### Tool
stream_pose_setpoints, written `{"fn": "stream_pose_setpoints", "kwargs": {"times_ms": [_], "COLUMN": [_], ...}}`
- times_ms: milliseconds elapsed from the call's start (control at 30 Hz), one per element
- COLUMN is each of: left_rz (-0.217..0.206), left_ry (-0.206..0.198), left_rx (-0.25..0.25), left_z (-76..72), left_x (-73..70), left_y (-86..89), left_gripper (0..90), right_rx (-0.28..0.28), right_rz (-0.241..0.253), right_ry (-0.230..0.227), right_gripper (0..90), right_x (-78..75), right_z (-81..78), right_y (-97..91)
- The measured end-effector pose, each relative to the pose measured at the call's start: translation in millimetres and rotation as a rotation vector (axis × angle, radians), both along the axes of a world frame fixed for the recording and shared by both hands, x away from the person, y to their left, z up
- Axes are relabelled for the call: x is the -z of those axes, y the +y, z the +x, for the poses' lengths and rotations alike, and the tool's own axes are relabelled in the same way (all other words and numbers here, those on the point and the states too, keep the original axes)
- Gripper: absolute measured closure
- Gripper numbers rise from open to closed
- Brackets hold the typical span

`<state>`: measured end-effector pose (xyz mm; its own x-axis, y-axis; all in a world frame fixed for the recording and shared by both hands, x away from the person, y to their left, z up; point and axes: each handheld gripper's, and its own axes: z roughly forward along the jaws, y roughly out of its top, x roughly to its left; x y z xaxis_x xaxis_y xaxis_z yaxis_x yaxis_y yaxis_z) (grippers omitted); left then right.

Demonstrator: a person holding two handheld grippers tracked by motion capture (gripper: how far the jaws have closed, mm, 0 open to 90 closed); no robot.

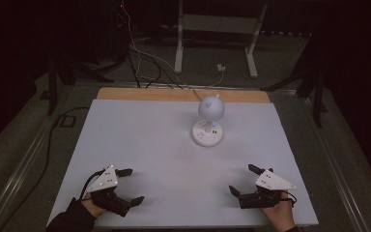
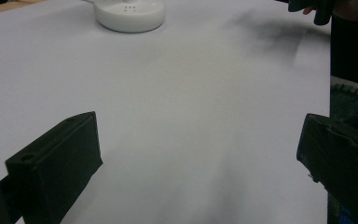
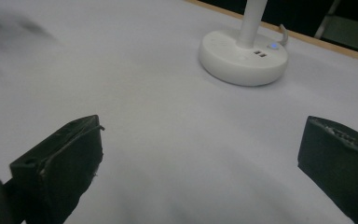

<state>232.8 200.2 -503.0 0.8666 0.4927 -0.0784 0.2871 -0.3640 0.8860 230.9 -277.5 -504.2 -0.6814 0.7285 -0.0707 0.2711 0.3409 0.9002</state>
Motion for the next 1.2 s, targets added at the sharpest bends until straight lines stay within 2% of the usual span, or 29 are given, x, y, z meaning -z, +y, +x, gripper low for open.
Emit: {"fn": "stream_pose_setpoints", "kwargs": {"times_ms": [133, 267, 300, 333, 433, 567, 633, 900, 1033, 1200], "left_rz": [-0.022, -0.026, -0.024, -0.025, -0.037, -0.039, -0.04, -0.045, -0.052, -0.053], "left_ry": [-0.017, -0.032, -0.033, -0.032, -0.03, -0.035, -0.041, -0.043, -0.044, -0.045], "left_rx": [-0.013, -0.013, -0.013, -0.011, -0.005, -0.005, -0.006, -0.01, -0.011, -0.008], "left_z": [-0.6, -0.8, -0.9, -0.9, -0.9, -1.3, -1.2, -0.6, -0.7, -0.7], "left_x": [-2.4, -3.3, -3.3, -3.2, -3.7, -3.7, -4.1, -4.3, -4.7, -4.8], "left_y": [2.7, 3.4, 3.3, 3.3, 3.5, 3.6, 4.0, 5.1, 5.6, 5.5], "left_gripper": [0.2, 0.2, 0.2, 0.2, 0.2, 0.2, 0.2, 0.2, 0.2, 0.2], "right_rx": [0.001, -0.002, -0.002, -0.011, -0.022, -0.017, -0.018, -0.013, -0.028, -0.036], "right_rz": [-0.012, -0.009, -0.009, -0.001, -0.026, -0.021, -0.017, -0.017, -0.056, -0.063], "right_ry": [-0.004, 0.023, 0.023, 0.052, 0.046, 0.045, 0.065, 0.09, 0.093, 0.104], "right_gripper": [0.0, 0.0, 0.0, 0.0, 0.0, 0.0, 0.0, 0.0, 0.0, 0.0], "right_x": [0.3, -0.9, -0.9, -0.4, -0.4, -0.9, -0.2, -0.7, 1.1, 0.3], "right_z": [-0.2, 1.1, 1.1, 2.1, 2.0, 0.4, 0.7, 0.9, 0.1, -0.9], "right_y": [-0.3, -1.9, -1.9, -1.6, 0.0, 0.9, 1.5, 1.8, 6.0, 8.6]}}
